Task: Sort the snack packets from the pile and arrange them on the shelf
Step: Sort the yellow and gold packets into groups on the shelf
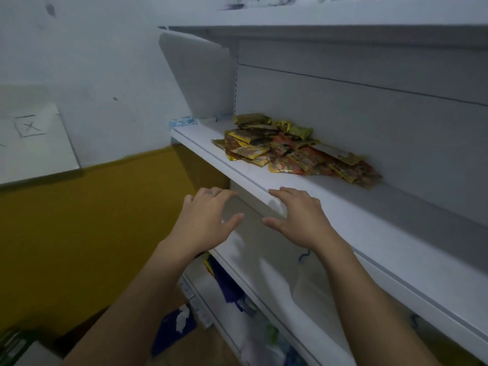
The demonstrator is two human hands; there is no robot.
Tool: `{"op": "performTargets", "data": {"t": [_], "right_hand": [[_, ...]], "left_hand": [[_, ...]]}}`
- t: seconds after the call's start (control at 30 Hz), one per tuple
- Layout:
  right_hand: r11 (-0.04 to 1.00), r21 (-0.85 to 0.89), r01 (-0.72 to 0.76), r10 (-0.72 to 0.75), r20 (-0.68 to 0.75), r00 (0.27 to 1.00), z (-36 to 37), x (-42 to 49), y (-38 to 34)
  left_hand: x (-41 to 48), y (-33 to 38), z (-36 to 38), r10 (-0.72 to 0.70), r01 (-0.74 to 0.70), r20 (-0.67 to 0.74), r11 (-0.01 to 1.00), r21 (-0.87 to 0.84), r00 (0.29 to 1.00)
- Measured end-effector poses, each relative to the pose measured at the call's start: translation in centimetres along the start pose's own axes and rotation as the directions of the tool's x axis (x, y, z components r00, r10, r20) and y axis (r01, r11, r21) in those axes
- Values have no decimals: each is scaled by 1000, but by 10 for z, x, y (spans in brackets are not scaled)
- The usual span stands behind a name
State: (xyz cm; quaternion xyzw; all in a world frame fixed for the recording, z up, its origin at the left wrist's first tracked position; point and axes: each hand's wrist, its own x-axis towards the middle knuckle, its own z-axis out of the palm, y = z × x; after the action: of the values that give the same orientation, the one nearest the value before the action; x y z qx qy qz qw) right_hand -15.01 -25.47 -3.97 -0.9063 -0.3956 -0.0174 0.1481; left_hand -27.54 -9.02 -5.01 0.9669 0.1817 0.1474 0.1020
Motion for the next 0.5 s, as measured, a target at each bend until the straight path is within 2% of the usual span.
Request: {"op": "performTargets", "data": {"t": [0.13, 0.3, 0.5], "right_hand": [[997, -37, -64, 63, -25, 998, 0, 38, 10], [988, -59, -144, 144, 8, 990, -1, 92, 31], [950, -13, -312, 312, -16, 950, -3, 181, 79]], "left_hand": [[40, -4, 11, 74, -73, 16, 997, -28, 997], [97, -5, 30, 126, -124, 16, 990, -71, 992], [175, 11, 45, 228, -229, 64, 973, 13, 972]]}}
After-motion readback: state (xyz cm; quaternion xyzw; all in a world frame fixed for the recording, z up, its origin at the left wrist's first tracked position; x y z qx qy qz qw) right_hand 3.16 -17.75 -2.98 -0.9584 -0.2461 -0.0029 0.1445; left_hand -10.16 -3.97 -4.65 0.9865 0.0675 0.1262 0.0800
